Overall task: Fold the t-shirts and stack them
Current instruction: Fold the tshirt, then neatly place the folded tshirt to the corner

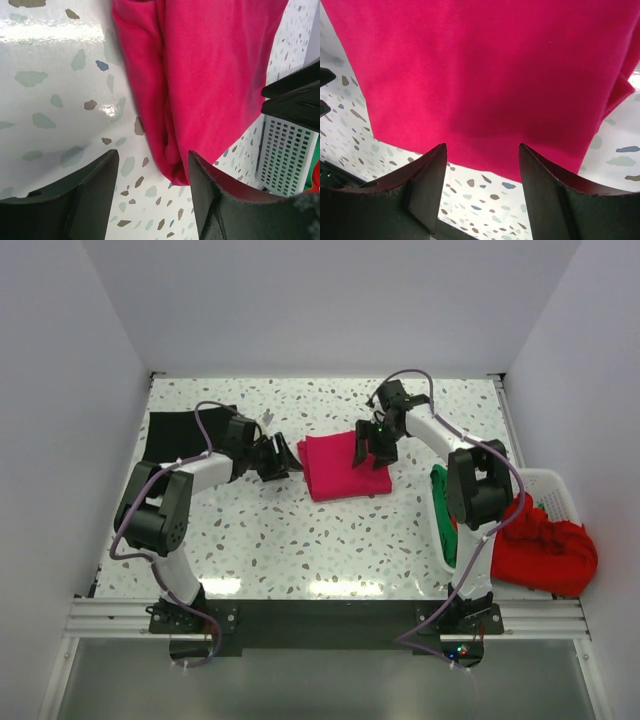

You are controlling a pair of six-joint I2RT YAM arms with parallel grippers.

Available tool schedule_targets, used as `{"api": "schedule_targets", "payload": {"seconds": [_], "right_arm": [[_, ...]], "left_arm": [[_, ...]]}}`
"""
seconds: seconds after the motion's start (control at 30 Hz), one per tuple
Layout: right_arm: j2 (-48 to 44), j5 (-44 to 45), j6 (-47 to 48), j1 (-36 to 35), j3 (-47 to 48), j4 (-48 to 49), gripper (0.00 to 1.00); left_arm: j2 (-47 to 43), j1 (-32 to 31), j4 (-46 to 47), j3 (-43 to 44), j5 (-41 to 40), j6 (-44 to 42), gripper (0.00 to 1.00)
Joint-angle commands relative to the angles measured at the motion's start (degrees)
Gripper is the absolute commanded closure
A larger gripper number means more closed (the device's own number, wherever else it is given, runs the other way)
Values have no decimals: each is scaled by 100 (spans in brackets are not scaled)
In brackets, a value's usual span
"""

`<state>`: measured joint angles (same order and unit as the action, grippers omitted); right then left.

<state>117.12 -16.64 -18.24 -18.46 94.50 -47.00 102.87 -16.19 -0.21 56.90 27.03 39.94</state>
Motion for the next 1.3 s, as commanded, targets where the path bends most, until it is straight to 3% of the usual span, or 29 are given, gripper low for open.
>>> {"api": "schedule_targets", "payload": {"seconds": [0.0,0.37,0.8,1.27], "right_arm": [[109,-410,49,-26,-80,411,38],[742,-85,-127,-61,-107,359,38],[760,-14,13,-114,-169,209,37],[804,-102,-13,-263,-72,200,37]], "left_arm": [[-311,10,855,-188,233,84,38],[312,10,1400,-250,452,110,37],[936,1,3167,-900,180,821,35],[1402,-157,2684,-707,-374,831,34]]}}
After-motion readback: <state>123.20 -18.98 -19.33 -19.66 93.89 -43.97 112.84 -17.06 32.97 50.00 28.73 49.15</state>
